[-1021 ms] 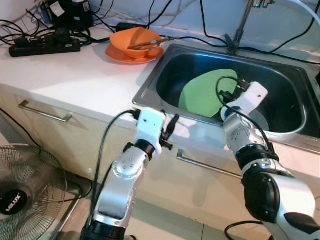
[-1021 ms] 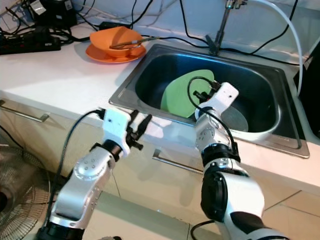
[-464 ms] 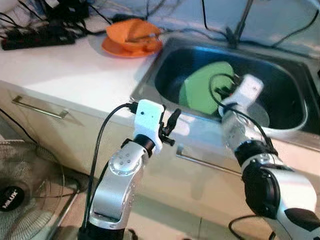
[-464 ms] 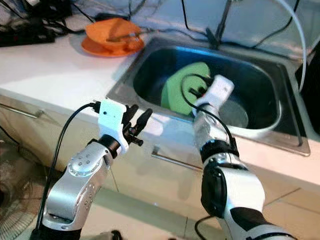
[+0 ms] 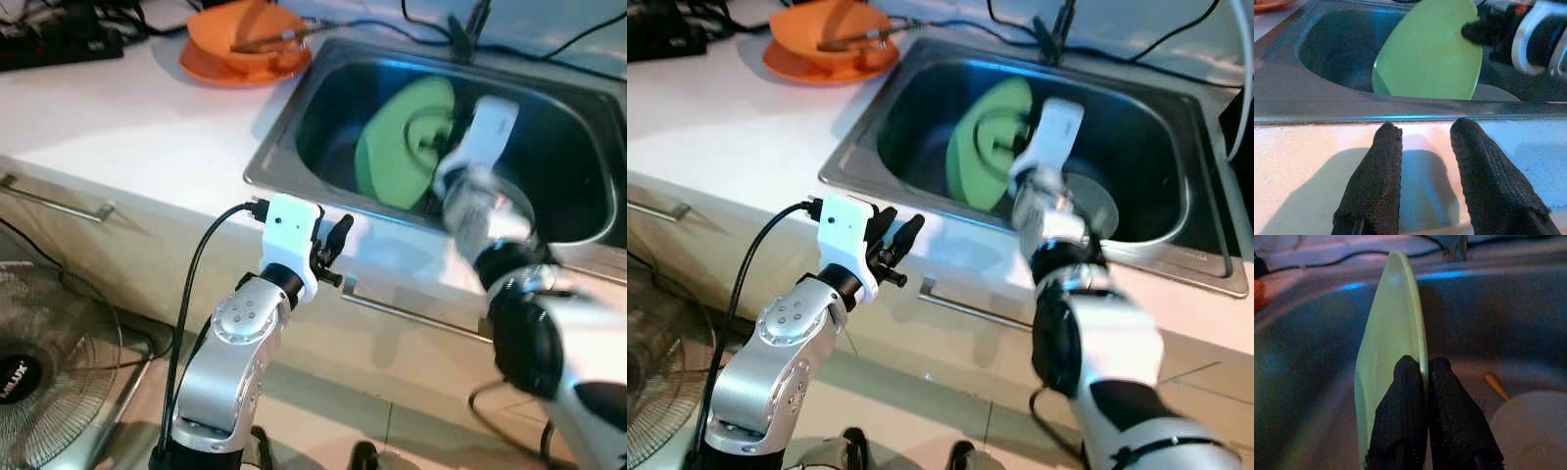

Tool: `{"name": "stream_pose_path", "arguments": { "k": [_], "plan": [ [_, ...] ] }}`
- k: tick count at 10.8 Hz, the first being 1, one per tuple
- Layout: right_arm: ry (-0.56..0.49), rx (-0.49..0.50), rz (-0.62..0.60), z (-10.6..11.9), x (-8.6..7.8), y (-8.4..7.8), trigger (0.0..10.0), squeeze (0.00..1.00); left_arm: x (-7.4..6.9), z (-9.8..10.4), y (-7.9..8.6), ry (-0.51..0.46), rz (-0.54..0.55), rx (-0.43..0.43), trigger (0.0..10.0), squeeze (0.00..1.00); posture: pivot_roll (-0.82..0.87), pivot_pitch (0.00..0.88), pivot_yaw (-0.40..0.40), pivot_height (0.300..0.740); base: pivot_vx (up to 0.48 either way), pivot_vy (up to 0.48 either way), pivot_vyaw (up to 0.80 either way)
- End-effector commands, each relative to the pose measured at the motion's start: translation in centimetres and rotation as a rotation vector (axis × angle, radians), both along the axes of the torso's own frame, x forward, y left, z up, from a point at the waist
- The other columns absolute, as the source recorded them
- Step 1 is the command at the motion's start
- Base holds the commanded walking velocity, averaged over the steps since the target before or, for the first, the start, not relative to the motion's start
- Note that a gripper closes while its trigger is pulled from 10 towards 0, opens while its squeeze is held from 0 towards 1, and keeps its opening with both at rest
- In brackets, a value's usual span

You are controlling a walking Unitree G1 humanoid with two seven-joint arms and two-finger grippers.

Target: Kitchen organization

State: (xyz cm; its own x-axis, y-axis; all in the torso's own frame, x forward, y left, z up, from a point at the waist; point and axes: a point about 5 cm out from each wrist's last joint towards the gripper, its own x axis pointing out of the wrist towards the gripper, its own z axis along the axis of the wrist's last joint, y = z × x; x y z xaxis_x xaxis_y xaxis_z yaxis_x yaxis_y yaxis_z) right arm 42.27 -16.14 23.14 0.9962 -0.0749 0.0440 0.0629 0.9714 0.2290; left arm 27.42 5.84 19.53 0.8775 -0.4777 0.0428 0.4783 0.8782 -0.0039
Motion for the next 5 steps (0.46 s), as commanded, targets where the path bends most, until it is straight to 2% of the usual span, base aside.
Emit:
{"name": "stream_pose_path", "arguments": {
  "k": [1,5],
  "plan": [
    [-0.028,-0.029,0.01,1.3,0.2,-0.1,10.0,0.0,-0.6,-0.1,-0.6,0.017,-0.023,-0.009,10.0,0.0,0.16,0.243,-0.048,0.74,0.0,0.0,0.0],
    [0.03,-0.106,0.041,0.7,0.2,0.3,10.0,0.0,-0.5,0.9,-0.2,-0.005,-0.012,-0.003,10.0,0.0,0.17,0.261,-0.052,0.74,0.0,0.0,0.0]
  ]
}}
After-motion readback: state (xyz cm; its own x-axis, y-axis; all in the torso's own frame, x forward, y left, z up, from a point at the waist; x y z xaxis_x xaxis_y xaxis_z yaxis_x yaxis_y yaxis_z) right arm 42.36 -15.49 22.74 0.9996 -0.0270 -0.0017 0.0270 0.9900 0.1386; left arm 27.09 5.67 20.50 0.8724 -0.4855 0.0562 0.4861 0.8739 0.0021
